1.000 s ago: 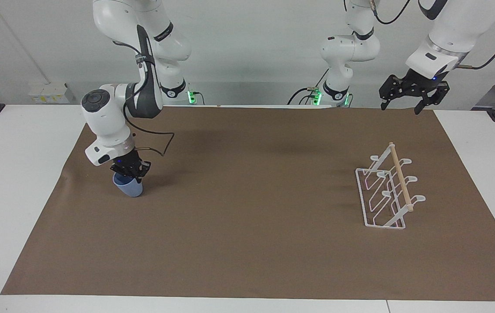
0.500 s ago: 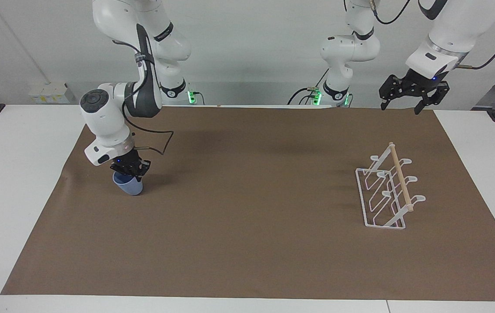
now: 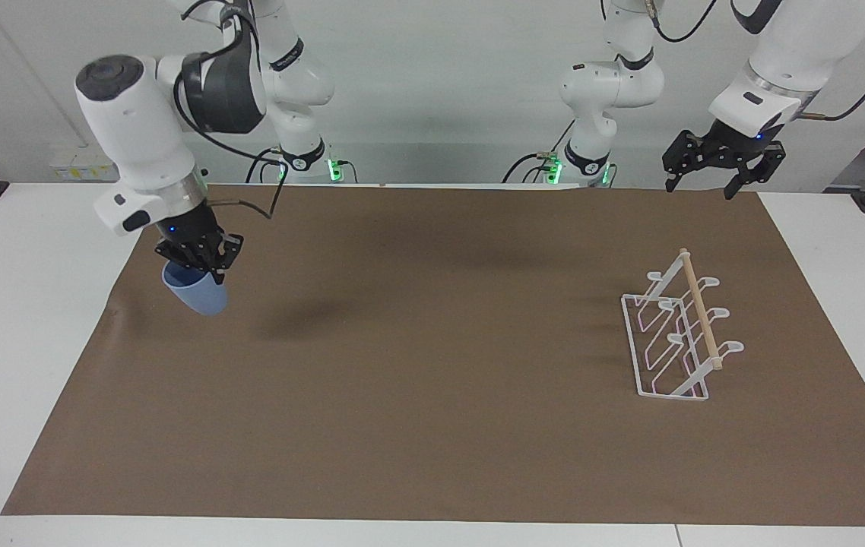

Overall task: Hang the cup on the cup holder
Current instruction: 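Lift the blue cup with the right gripper toward the wire rack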

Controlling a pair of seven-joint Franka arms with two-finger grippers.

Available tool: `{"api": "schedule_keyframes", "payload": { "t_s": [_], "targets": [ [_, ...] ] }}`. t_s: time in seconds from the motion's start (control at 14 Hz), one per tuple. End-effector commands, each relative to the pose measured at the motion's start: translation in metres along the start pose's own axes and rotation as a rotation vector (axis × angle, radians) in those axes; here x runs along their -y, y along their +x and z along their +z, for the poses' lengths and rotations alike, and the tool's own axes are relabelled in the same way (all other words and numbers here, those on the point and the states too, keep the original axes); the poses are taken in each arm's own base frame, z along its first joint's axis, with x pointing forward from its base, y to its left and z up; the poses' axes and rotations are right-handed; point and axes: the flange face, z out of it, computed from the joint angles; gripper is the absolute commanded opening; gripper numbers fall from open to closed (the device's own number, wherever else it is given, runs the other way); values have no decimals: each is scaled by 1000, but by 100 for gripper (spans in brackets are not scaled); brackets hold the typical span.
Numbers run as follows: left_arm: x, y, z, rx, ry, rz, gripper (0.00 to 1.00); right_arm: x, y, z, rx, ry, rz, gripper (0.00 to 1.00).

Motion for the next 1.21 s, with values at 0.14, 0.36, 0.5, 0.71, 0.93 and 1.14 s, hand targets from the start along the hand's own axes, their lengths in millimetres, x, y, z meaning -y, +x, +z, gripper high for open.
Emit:
{"api": "schedule_keyframes", "payload": {
  "t_s": [0.14,0.36,0.5,0.71,0.93,1.14],
  "targets": [
    [-3,-8,-1,-9,15,4,100,13,2,-46,-44,24,-7,0],
    [-7,-11,3,-5,9,52,100,21,1,-46,-38,25,-19,0],
    [-7,-12,8,-10,8,78,100,42,-1,-48,-46,31,-54,0],
    [-11,-24,23,24,6,87,100,99,-4,-53,-84,75,-82,0],
    [-19,-28,28,23,3,253,100,184,-14,-64,-154,193,-44,0],
    [-30,-20,28,-51,-33,479,100,271,-36,-77,-213,370,11,0]
  ]
}}
